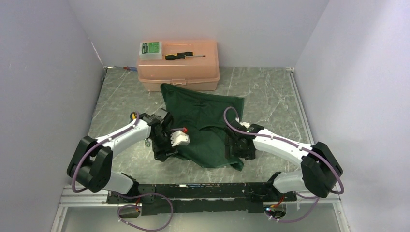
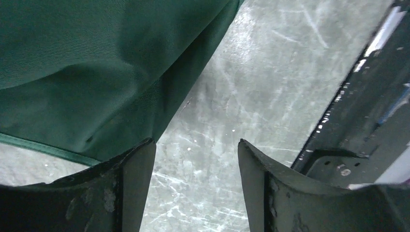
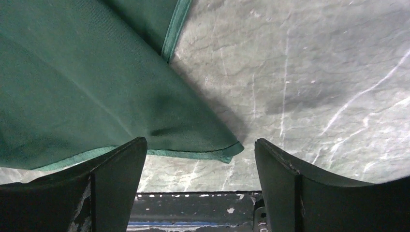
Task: Fold the napkin into a case and place the utensils inside
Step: Flatten out the crumpled napkin at the center of the board.
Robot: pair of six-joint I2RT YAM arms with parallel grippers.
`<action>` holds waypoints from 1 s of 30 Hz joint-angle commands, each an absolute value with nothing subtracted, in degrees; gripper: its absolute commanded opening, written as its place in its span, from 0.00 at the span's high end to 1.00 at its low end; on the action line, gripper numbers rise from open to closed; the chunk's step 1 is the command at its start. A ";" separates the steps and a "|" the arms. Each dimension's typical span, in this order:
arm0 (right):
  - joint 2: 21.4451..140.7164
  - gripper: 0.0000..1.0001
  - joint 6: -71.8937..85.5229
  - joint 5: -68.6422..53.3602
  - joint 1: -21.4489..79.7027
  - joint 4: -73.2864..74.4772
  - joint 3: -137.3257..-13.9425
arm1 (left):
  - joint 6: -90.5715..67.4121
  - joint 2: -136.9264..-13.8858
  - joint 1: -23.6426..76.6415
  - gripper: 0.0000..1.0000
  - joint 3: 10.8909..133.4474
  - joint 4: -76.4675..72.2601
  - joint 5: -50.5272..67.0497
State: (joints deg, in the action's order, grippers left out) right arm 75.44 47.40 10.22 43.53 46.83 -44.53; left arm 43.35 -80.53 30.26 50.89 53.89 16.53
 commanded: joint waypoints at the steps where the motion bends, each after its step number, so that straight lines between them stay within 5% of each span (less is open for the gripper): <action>1: 75.59 0.18 48.75 6.00 43.51 43.67 -42.85 | 45.37 -81.86 30.49 0.38 46.71 44.15 12.39; 9: 76.93 0.55 48.44 3.98 43.34 40.77 -42.07 | 42.35 -83.41 30.50 0.56 46.78 39.39 9.99; 13: 76.89 0.82 48.05 5.45 42.82 41.35 -43.02 | 41.13 -84.53 30.48 0.94 48.28 38.49 8.11; 16: 74.38 1.00 46.75 7.41 40.37 43.72 -45.39 | 40.62 -83.96 29.92 0.97 52.12 41.36 9.02; 28: 69.46 1.00 38.75 12.17 31.11 52.41 -56.94 | 43.23 -84.14 23.37 0.97 70.25 57.28 20.54; 30: 69.92 1.00 38.41 12.22 31.00 52.28 -57.47 | 45.07 -83.30 24.68 0.88 67.71 59.70 22.83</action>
State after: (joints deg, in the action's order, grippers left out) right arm 70.17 41.17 10.09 31.66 49.63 -54.48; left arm 41.41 -84.58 23.68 68.77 50.52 15.16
